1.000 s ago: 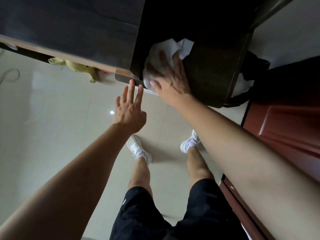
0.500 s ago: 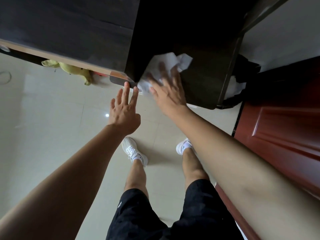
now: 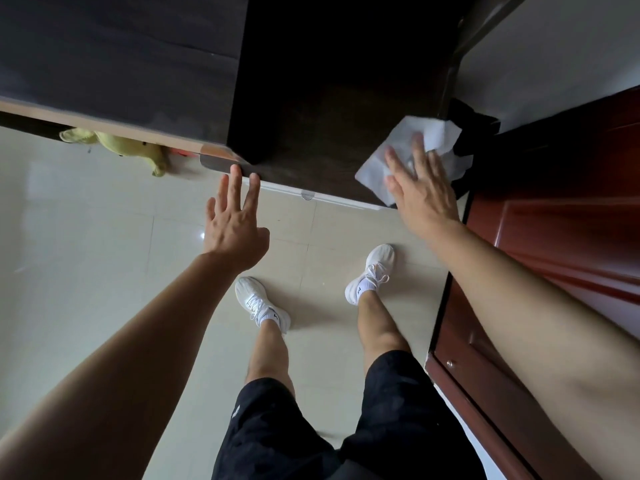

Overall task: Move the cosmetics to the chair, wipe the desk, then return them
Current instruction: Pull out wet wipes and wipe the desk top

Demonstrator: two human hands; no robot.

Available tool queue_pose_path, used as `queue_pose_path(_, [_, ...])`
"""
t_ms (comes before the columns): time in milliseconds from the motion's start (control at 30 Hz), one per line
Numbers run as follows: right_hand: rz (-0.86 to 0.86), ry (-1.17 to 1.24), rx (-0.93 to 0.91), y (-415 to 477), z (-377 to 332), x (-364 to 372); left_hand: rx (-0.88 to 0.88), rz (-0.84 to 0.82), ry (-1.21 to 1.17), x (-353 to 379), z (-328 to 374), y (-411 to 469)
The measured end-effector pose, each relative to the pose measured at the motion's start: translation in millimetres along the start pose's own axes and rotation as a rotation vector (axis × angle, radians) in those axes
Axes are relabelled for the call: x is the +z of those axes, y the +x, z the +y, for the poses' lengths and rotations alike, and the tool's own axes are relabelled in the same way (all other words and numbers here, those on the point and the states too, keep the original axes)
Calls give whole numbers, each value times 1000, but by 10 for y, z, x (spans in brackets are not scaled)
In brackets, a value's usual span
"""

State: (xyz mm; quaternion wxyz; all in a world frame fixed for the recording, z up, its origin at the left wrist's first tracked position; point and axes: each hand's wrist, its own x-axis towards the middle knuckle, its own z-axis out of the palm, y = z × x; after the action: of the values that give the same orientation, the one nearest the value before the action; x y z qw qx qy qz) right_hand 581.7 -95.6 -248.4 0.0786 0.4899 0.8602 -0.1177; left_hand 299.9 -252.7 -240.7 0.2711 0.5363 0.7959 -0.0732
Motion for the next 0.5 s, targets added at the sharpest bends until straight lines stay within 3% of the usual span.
queue_pose_path(133, [-34, 23, 158, 609, -561, -59, 11, -1, 11, 4, -17, 9])
queue_pose_path(300, [-65, 13, -105, 592, -1174, 52, 17, 0, 16, 2, -54, 29])
queue_pose_path(400, [-82, -16, -161, 165, -835, 134, 29, 10, 9, 24, -75, 23])
queue_pose_path(500, [-28, -21, -16, -255, -311, 137, 49, 14, 6, 24, -95, 11])
